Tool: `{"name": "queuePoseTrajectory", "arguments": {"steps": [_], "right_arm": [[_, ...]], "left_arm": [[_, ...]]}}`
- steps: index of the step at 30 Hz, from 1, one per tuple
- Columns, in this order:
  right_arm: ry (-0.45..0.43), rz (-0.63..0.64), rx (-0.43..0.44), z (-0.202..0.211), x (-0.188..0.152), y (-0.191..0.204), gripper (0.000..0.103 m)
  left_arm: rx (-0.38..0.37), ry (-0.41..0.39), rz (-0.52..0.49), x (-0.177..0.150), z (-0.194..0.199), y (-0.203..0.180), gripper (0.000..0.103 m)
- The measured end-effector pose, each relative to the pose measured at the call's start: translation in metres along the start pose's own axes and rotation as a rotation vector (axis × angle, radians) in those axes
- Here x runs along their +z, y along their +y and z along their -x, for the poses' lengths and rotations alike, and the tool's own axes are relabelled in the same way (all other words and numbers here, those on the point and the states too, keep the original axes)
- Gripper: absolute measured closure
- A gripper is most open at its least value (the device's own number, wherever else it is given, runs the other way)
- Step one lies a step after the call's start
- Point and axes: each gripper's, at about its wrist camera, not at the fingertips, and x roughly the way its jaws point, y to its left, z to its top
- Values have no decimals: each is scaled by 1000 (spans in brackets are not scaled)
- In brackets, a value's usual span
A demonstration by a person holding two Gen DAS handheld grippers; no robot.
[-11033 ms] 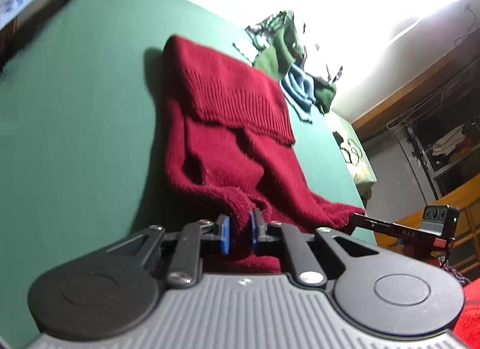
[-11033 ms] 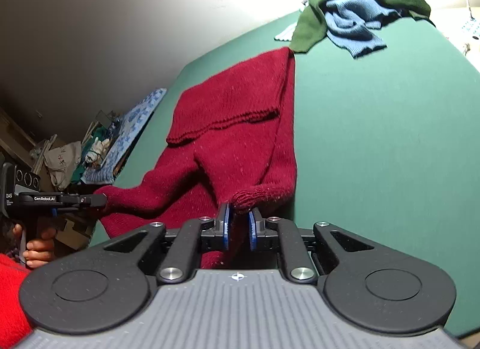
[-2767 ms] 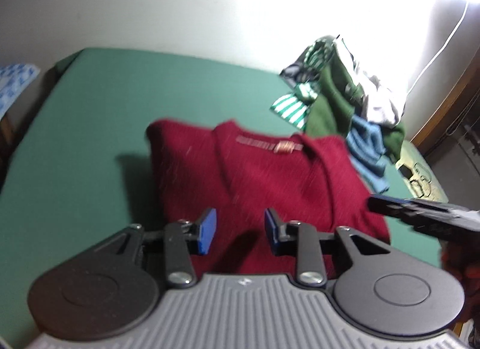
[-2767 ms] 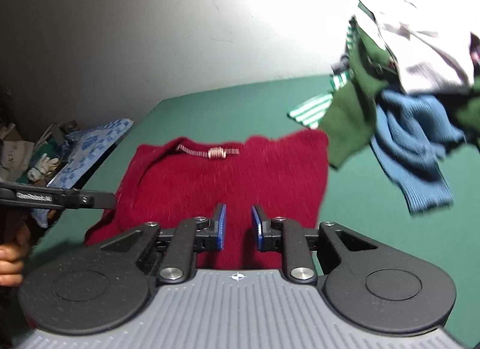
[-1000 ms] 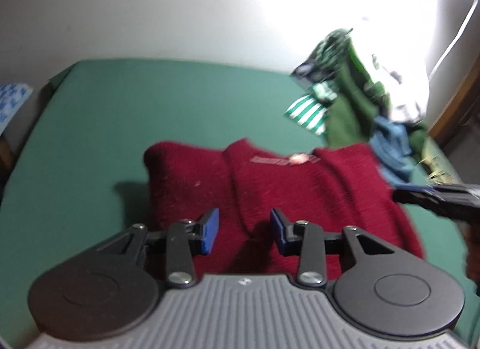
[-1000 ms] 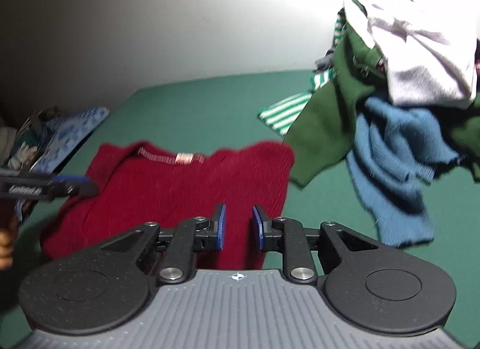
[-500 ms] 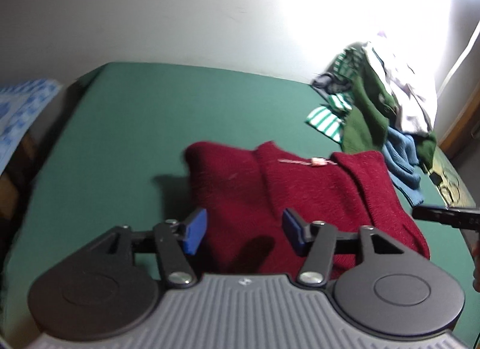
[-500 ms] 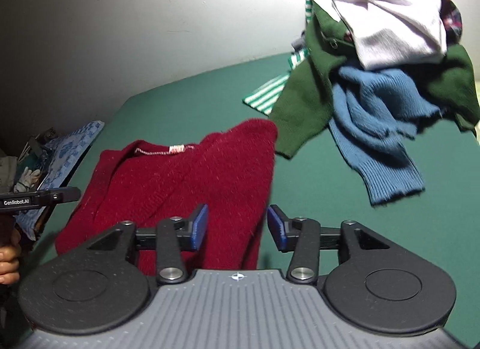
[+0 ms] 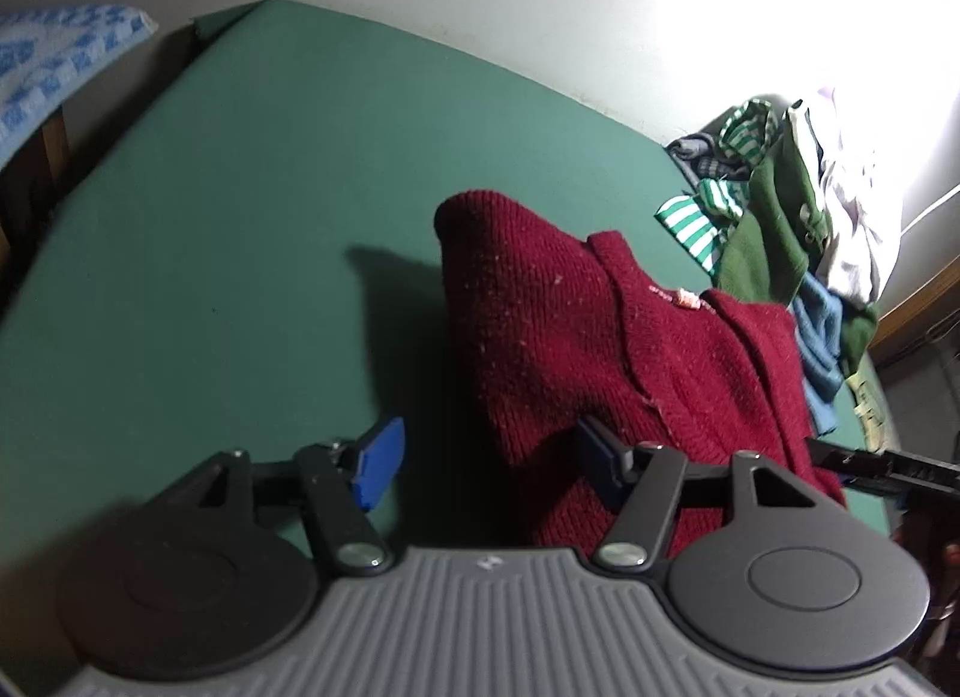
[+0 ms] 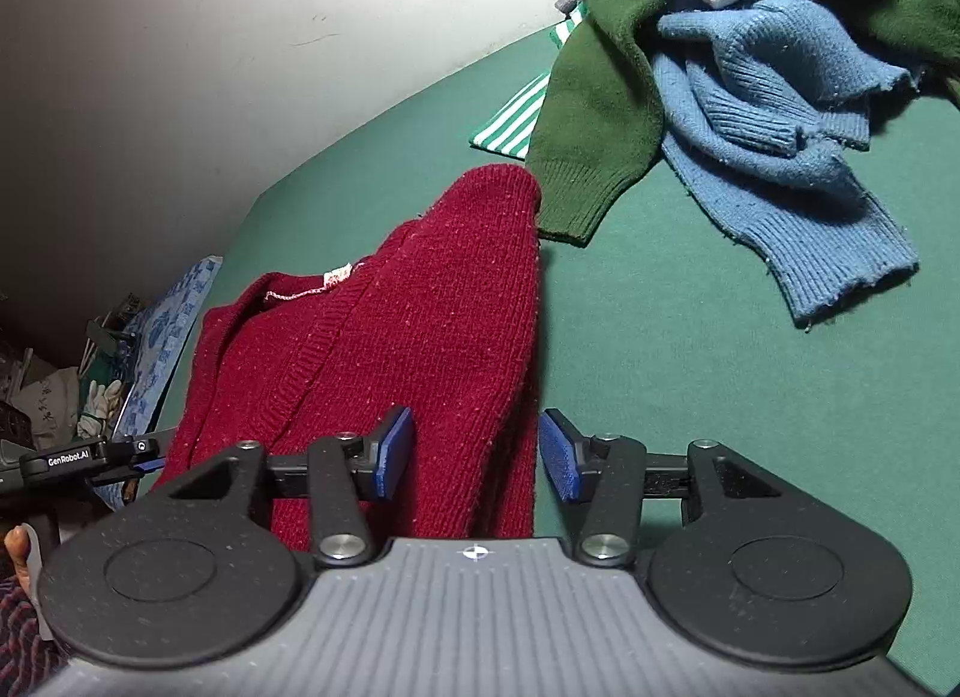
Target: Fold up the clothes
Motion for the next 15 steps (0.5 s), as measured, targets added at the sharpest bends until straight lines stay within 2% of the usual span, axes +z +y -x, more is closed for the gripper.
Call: {"name": "queuePoseTrajectory", "arguments": {"steps": [5, 8, 11, 15], "right_arm": [[3, -2, 5, 0, 3, 0, 50], [2, 11, 3, 4, 3, 1, 49], [23, 22, -3, 0, 3, 2, 44], [22, 10, 4, -6, 5, 1, 42]], "left_arm": [[-22, -3, 12, 5, 5, 4, 38], [-31, -10, 21, 7, 10, 7, 32], [-49, 4, 15, 7, 2, 2, 26], [-72, 22, 5, 8, -9, -4, 19]]}}
